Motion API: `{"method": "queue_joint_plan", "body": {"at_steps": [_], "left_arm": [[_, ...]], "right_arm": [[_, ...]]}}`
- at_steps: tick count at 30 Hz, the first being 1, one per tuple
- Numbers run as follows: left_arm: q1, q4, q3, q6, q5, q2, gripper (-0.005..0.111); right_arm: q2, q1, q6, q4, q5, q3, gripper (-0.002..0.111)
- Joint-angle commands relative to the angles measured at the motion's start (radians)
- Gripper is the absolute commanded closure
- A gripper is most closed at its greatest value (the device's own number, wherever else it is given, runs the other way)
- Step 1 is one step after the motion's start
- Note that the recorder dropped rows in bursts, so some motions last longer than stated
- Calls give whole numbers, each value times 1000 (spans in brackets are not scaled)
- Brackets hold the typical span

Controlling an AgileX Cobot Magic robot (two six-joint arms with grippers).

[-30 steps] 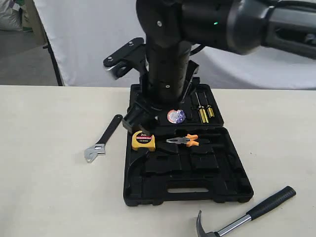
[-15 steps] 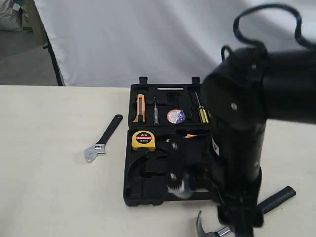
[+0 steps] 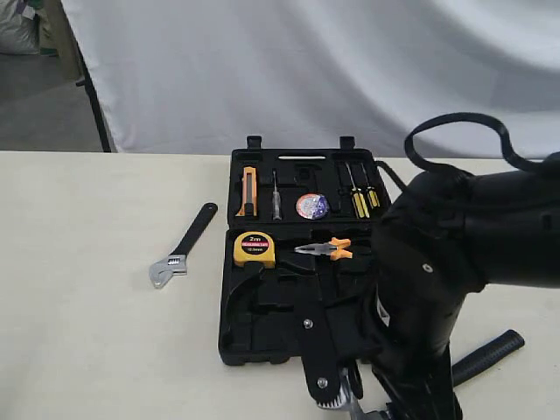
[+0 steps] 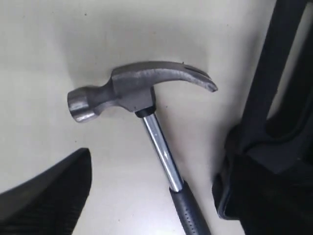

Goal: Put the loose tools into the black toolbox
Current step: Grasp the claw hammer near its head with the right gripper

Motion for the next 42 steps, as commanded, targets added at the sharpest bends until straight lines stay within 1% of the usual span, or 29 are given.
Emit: {"method": "queue_joint_plan", "body": {"at_steps": [1,11,17,30,42], "left_arm": [[25,4,-3,-5,-7,-3,106],[25,4,-3,-5,-7,-3,106],[25,4,-3,-5,-7,-3,106],[25,4,-3,-5,-7,-3,106],[25,4,-3,-5,-7,-3,106]], "right_arm": [[53,-6,-39,7,-11,3,35],[168,-6,-46,5,-12,3,35],[198,-6,-46,21,-44,3,35],[198,-4,-74,233,-128,3,35],[198,-4,-93,543,-252,3,35]]}}
